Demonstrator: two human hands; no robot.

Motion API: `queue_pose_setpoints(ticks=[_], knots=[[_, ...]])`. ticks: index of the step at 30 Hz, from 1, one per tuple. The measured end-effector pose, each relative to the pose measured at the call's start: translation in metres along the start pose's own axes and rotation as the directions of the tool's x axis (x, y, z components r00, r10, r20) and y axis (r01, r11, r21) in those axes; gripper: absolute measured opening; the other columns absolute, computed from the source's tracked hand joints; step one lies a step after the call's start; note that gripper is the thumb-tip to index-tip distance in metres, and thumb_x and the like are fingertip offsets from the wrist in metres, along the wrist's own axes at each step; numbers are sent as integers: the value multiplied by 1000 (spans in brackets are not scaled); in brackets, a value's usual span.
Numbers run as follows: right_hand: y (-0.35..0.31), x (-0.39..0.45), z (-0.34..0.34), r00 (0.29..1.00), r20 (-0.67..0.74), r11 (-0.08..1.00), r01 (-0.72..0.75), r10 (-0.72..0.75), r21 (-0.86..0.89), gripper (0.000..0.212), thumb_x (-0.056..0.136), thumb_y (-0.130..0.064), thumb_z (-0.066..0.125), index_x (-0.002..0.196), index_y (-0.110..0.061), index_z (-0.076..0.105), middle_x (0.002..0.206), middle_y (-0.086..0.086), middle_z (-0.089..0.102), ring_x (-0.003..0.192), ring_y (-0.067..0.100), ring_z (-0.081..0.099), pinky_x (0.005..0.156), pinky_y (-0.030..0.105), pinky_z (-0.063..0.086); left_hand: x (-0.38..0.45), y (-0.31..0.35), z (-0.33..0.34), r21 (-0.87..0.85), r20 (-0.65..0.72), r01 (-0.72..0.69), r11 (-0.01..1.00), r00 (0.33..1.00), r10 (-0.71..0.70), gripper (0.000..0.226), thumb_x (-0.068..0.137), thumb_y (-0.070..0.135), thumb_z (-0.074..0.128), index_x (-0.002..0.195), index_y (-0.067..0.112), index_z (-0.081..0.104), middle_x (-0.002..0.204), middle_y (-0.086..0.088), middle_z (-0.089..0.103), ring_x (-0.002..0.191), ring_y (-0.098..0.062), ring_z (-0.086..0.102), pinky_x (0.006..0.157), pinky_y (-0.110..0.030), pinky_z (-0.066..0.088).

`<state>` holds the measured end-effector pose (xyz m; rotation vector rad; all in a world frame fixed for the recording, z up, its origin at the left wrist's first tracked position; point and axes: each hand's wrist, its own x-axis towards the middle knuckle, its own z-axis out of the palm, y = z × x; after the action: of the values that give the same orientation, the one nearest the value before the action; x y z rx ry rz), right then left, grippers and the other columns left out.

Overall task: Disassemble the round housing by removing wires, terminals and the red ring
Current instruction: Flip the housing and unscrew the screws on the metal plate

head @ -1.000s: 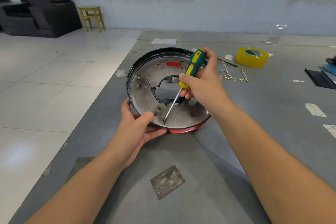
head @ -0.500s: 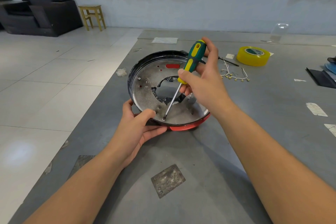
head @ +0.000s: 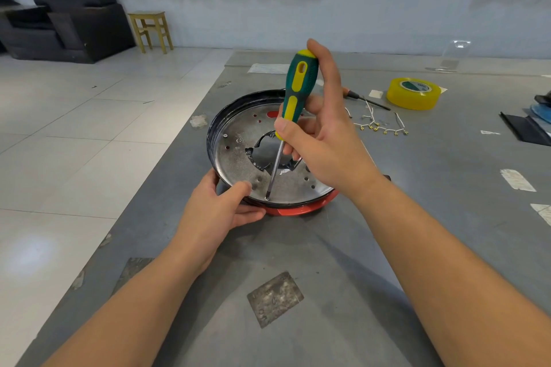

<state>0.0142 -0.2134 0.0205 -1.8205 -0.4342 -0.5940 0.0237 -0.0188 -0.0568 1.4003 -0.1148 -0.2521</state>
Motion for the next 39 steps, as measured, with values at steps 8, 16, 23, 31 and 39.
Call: queue_pose_setpoints(ticks=[8,16,23,31,39], knots=[[-6,-1,2,992,107,998,59,-61,21,91,97,-8,64,153,-58,12,99,11,64,72,54,55,65,51,60,1,-2,-3,51,0,2,999,1000,-2,53,83,22,69,134,18,57,108,-6,79,87,-37,79,73,-37,65],[-19,1,5,984,161,995,85,-75,-58,88,93,-17,67,151,-60,18,98,1,69,60,36,61,67,46,62,-2,-1,-3,245,-96,-63,968,991,89,74,97,30,68,149,51,19,113,8,65,71,-27,79,64,-31,64],[-33,9,8,990,-8,942,129,-138,-310,62,90,-42,72,139,-50,36,91,-8,66,51,18,65,58,33,58,-4,0,6,385,-116,-209,899,955,272,47,98,32,66,123,57,36,102,35,64,70,-17,73,53,-22,57],[-49,28,18,989,-12,889,129,-149,-439,52,82,-42,79,124,-39,48,77,-13,59,62,9,61,67,34,58,-6,5,4,727,2,-344,595,866,500,54,104,31,53,156,28,40,155,18,43,153,-13,22,127,-42,20],[-52,35,10,990,133,923,102,-56,-372,49,87,-38,77,126,-43,48,76,-5,68,63,9,61,73,39,60,9,11,-1,826,223,-406,392,872,435,50,94,29,29,118,47,69,92,37,60,104,7,43,111,-26,16]])
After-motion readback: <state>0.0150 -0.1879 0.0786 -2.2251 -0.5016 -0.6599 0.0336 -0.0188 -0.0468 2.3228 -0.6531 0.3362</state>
